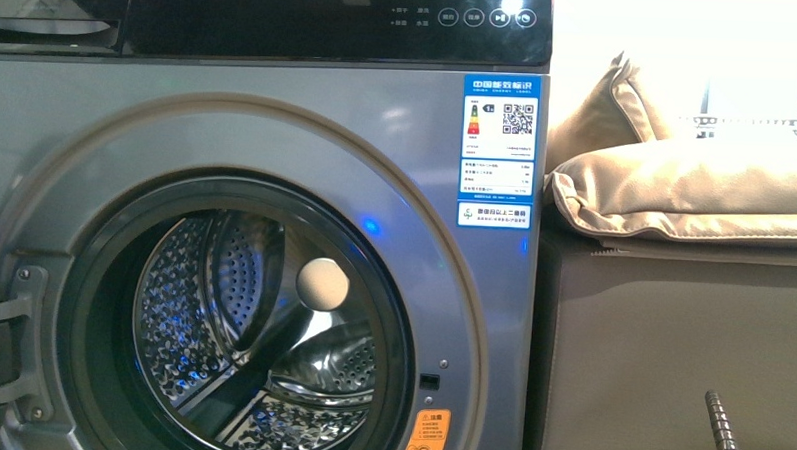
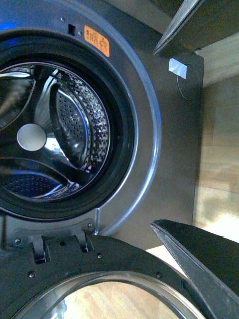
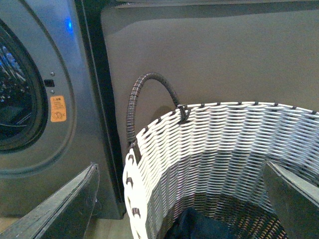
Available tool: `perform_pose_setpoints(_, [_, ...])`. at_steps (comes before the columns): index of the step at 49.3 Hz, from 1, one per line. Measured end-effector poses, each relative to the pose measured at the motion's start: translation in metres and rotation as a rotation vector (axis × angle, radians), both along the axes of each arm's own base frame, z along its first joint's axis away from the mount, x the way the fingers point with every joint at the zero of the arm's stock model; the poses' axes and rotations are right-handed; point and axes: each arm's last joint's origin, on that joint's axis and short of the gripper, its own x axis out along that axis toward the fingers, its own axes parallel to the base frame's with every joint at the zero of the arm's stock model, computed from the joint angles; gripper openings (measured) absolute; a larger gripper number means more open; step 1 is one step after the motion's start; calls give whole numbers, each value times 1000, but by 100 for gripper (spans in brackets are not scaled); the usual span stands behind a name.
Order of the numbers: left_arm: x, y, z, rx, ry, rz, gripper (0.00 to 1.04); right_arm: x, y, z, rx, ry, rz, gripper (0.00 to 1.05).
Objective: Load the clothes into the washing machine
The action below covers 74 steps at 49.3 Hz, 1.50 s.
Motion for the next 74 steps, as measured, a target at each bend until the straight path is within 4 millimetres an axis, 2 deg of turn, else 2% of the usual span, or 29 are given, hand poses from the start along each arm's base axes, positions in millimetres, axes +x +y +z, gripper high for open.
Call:
perform_pose_setpoints(46, [0,0,0,0,0,0,98,0,0,0,0,0,0,97])
perform_pose_setpoints(48, [0,0,0,0,0,0,98,1,0,1,17,-10,-37,97])
perform_pose_setpoints(51, [0,0,0,0,0,0,98,3,-2,5,63,-41,-185,97])
perform_pose_setpoints(56, [0,0,0,0,0,0,98,12,-6,12,75,-49,-255,97])
perform_pose_setpoints(67, [0,0,0,0,0,0,98,43,-18,34,32,-17,-221,97])
perform_pose_setpoints(74, [0,0,0,0,0,0,98,82,-36,37,42,109,-211,97])
